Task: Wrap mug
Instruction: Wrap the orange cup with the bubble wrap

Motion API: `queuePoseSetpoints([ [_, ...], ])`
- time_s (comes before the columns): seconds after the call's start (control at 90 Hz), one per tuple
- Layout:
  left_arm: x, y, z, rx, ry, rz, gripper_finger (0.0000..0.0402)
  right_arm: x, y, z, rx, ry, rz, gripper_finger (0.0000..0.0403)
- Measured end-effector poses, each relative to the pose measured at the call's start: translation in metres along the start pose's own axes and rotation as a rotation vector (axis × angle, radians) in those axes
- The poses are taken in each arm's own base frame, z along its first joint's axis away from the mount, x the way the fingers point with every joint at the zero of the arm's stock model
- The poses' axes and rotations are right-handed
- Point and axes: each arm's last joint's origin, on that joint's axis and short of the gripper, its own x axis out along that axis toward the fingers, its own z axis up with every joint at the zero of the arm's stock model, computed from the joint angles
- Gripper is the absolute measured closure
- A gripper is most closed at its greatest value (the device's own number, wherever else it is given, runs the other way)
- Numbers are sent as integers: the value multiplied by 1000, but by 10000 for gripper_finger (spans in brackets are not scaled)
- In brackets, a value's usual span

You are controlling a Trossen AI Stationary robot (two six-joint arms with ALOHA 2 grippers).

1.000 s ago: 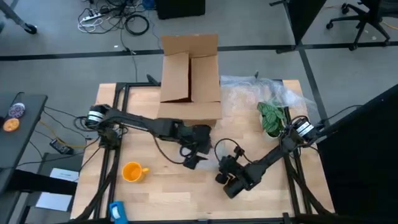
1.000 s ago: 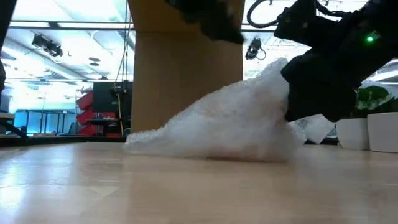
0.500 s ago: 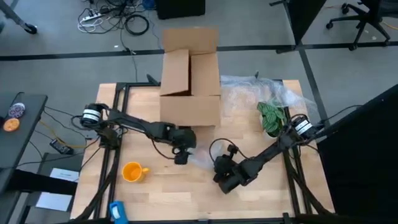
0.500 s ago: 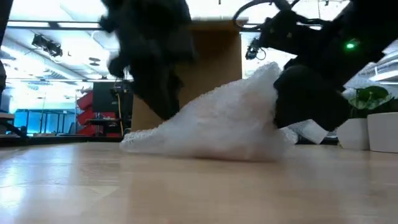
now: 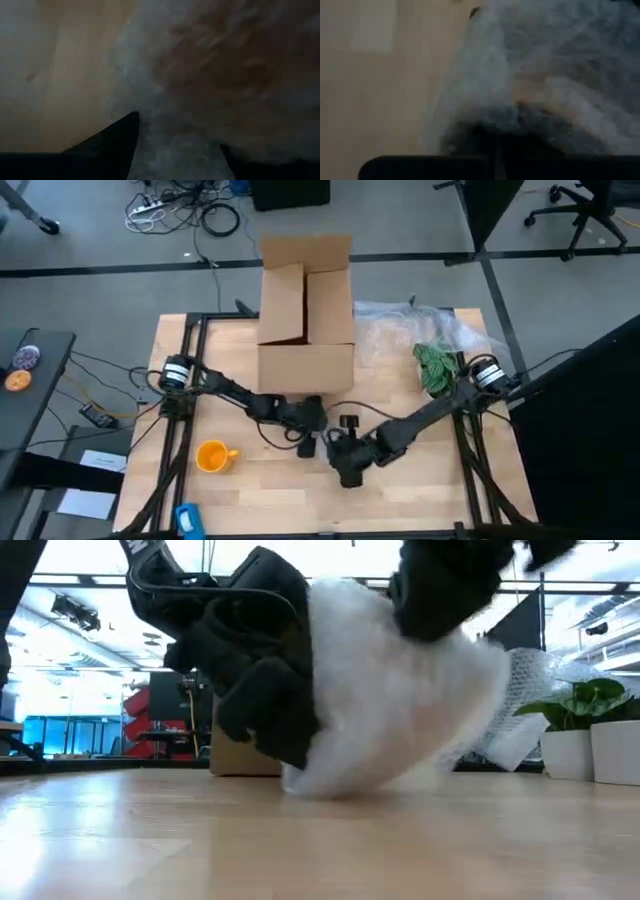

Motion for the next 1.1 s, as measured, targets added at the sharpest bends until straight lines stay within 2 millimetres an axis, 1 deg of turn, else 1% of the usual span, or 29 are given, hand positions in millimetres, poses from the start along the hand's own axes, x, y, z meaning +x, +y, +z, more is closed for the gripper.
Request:
queuePoseSetpoints([
  [0.078,9,-5,6,-5,-56,-16,154,-7,-10,9,12,86,88,403],
  [0.2,26,-14,14,-16,-121,-35,154,-12,-25,13,49,209,209,403],
  [0.311,44,-21,18,-36,-170,-50,154,-10,-38,7,103,343,305,403],
  [0.367,52,-26,19,-38,-177,-59,154,-8,-43,2,130,399,321,403],
  [0.422,55,-29,19,-32,-161,-55,154,-6,-46,-4,142,455,316,403],
  [0.489,55,-29,19,-18,-109,-50,154,-5,-47,-12,156,512,293,403],
  [0.567,48,-29,20,5,-30,-42,154,-1,-49,-20,175,556,266,403],
  [0.711,23,-28,25,53,124,-35,154,6,-48,-27,184,556,261,403],
  [0.822,0,-28,31,90,213,-30,154,8,-48,-27,185,530,264,403],
  [0.944,-22,-27,33,94,314,-22,154,9,-48,-26,176,515,256,403],
  [1.022,-33,-26,36,91,342,5,154,9,-47,-26,169,508,250,403],
  [1.1,-39,-26,43,96,307,41,154,10,-47,-25,163,494,238,403],
])
